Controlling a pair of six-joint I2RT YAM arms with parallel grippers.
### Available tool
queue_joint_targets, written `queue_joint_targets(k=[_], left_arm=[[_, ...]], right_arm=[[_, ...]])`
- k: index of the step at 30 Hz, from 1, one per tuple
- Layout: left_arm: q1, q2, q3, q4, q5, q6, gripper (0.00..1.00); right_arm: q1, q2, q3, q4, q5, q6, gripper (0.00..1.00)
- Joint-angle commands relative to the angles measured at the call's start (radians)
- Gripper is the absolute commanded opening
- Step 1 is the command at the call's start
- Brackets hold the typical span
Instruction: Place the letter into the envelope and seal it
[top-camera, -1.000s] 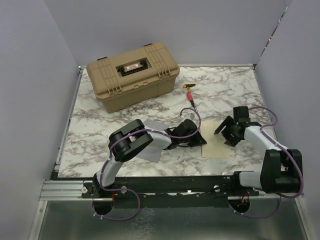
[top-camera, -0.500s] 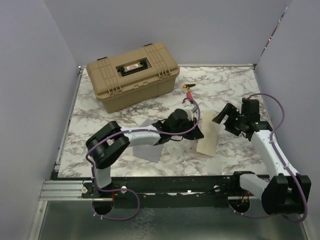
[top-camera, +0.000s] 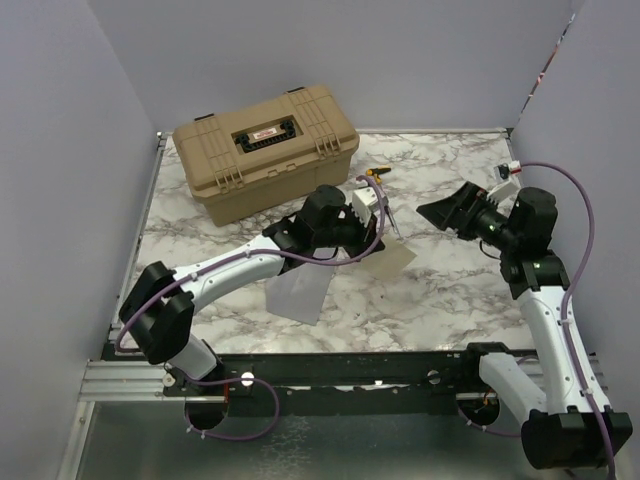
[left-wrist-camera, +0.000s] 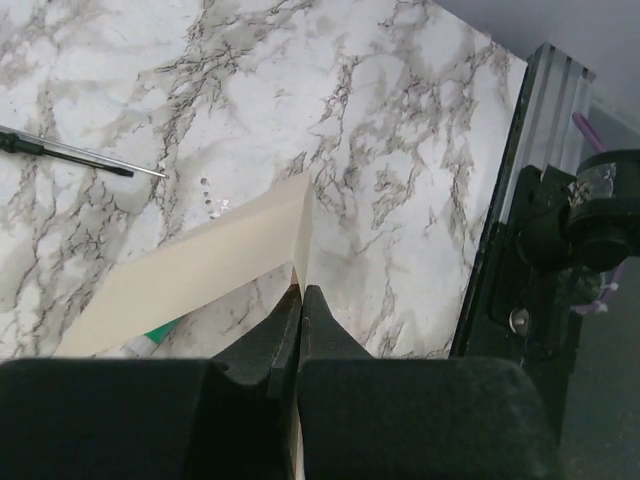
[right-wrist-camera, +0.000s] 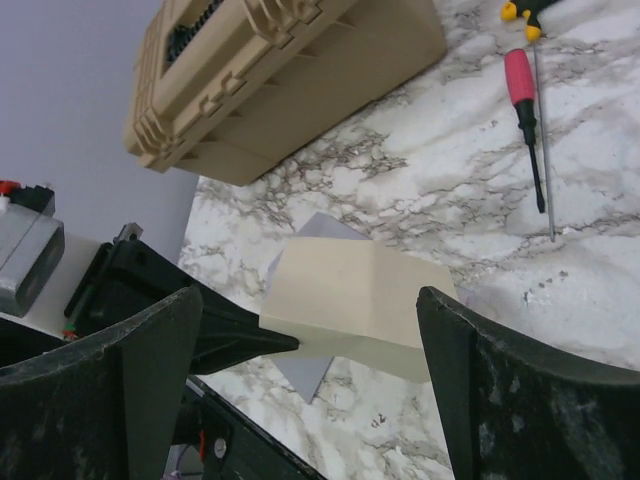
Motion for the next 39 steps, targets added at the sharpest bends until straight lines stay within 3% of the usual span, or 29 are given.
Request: queue_joint_targets(k=[1, 4, 13, 20, 25, 28, 32, 35, 39], left_arm=[[-0.003, -0.065, 0.051, -0.103, 0.025, 0.191, 0.0], [-0.003, -0.087, 0.061, -0.13, -0.045, 0.255, 0.0], [-0.004, -0.114, 0.104, -0.185, -0.026, 0.327, 0.0], [-0.003, -0.125, 0.123, -0.22, 0.035, 0.336, 0.0], [0.006, -0.153, 0.15, -0.246, 0.062, 0.376, 0.0], [0.04, -0.17, 0.183, -0.267, 0.091, 0.404, 0.0], [0.101, -0.176, 0.22, -0.277, 0.231, 0.406, 0.0], [0.133, -0.168, 0.242, -0.311, 0.295, 0.413, 0.0], [0.172, -0.153, 0.276, -0.396, 0.365, 0.444, 0.0]], right_arm=[[-0.01, 0.015, 0.025, 0.04, -0.097, 0.039, 0.93], [-0.01, 0.012, 0.013, 0.079, -0.126, 0.08, 0.93], [-0.009, 0.046, -0.044, 0.119, -0.181, 0.103, 0.92], [-0.006, -0.054, -0.081, 0.163, -0.345, -0.229, 0.88], [0.001, -0.047, -0.16, 0.31, -0.471, -0.237, 0.85], [0.072, -0.042, -0.21, 0.386, -0.463, -0.25, 0.89], [0.191, -0.005, -0.212, 0.403, -0.363, -0.287, 0.9], [0.241, 0.042, -0.151, 0.343, -0.336, -0.356, 0.85], [0.252, 0.073, -0.074, 0.238, -0.345, -0.439, 0.7]])
